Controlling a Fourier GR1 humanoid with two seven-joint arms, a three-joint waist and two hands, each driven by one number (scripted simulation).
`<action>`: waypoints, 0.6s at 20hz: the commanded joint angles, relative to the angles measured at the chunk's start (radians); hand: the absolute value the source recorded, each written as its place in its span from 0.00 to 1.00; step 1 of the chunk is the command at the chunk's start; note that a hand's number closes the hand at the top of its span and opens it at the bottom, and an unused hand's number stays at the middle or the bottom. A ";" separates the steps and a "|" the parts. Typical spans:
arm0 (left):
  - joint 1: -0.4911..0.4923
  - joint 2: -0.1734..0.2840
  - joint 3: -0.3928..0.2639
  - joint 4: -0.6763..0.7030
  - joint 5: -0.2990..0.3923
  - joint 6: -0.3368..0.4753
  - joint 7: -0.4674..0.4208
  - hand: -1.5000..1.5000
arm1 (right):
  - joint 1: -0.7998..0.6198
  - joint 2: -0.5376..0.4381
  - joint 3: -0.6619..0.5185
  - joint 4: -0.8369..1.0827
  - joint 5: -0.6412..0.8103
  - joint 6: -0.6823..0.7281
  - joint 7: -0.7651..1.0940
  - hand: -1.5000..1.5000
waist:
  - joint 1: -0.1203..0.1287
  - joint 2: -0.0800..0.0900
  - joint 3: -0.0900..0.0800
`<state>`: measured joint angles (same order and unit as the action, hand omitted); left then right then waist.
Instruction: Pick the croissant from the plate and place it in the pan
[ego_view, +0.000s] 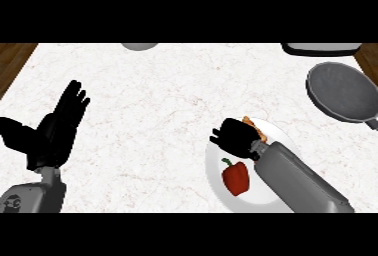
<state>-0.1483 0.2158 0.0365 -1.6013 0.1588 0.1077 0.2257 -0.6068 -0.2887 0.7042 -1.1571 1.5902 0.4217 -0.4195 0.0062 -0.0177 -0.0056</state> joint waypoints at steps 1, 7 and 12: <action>0.024 0.002 0.007 -0.011 0.000 -0.018 -0.016 0.50 | 0.028 0.048 0.012 0.145 0.039 -0.098 -0.012 1.00 | 0.006 0.020 0.006; 0.010 0.002 0.018 -0.007 -0.001 -0.021 0.013 0.50 | 0.059 0.058 -0.034 -0.027 0.020 0.020 -0.034 1.00 | -0.006 0.016 0.005; 0.028 0.002 0.038 -0.008 0.002 -0.012 0.009 0.50 | 0.161 -0.019 -0.237 -0.131 -0.122 -0.111 -0.029 1.00 | -0.040 0.010 0.006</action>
<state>-0.1337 0.2094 0.0535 -1.6201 0.1507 0.1010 0.2356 -0.5431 -0.2726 0.5744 -1.1978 1.5545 0.3298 -0.4708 -0.0034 -0.0117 -0.0024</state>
